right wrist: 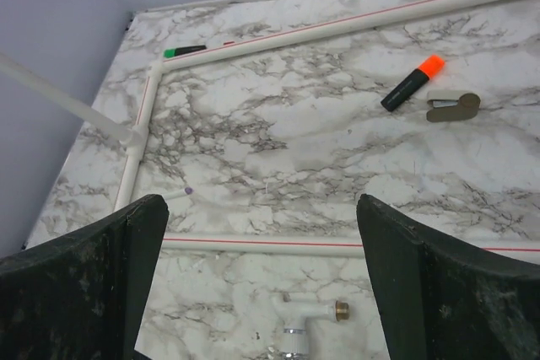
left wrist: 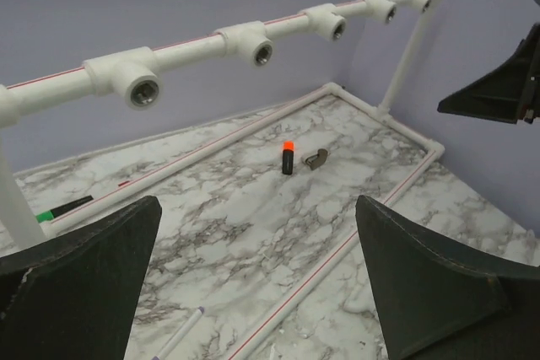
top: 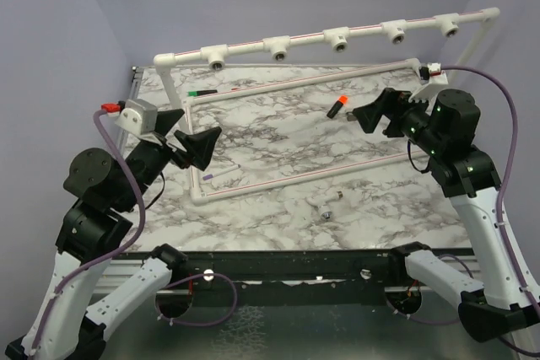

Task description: Install the water faucets

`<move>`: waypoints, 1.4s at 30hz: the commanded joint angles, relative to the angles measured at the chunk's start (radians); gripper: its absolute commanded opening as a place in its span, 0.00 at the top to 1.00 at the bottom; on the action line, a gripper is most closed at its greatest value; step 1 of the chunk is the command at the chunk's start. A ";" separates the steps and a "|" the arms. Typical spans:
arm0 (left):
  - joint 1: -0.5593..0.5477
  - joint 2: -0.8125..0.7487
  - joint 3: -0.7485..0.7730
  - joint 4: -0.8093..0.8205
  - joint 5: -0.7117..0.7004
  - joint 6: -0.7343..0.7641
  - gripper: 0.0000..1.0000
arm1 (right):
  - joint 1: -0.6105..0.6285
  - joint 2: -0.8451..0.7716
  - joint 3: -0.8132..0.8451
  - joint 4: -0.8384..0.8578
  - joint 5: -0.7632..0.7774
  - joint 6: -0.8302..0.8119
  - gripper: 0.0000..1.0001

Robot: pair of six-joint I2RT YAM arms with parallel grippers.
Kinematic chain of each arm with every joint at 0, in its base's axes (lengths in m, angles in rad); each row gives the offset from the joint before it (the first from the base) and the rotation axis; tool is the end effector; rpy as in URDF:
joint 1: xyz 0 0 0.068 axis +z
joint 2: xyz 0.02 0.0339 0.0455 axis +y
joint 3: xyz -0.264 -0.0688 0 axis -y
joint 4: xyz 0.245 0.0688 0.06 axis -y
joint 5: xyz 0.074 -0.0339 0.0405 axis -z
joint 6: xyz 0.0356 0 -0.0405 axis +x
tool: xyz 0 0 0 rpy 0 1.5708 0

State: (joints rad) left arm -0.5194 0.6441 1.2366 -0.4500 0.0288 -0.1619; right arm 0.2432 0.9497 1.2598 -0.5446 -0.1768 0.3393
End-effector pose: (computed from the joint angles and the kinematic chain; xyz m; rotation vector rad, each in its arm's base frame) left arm 0.0751 -0.0441 0.4742 0.2822 1.4263 -0.5801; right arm 0.1804 0.0512 0.4348 -0.0401 1.8384 0.5715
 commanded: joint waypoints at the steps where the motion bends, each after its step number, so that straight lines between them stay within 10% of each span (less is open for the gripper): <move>1: -0.002 0.078 -0.042 -0.009 0.136 0.098 0.01 | 0.004 -0.016 -0.039 -0.077 0.051 -0.009 0.00; 19: -0.003 0.175 -0.177 -0.029 0.067 0.045 0.01 | 0.020 0.069 -0.242 -0.248 -0.076 -0.037 0.12; 42: -0.003 0.192 -0.262 -0.131 0.063 -0.054 0.01 | 0.383 0.328 -0.403 -0.154 0.139 0.170 0.22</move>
State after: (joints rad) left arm -0.5194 0.8452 0.9844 -0.5552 0.1040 -0.2024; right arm 0.5907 1.2282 0.8646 -0.7403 -0.0986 0.4690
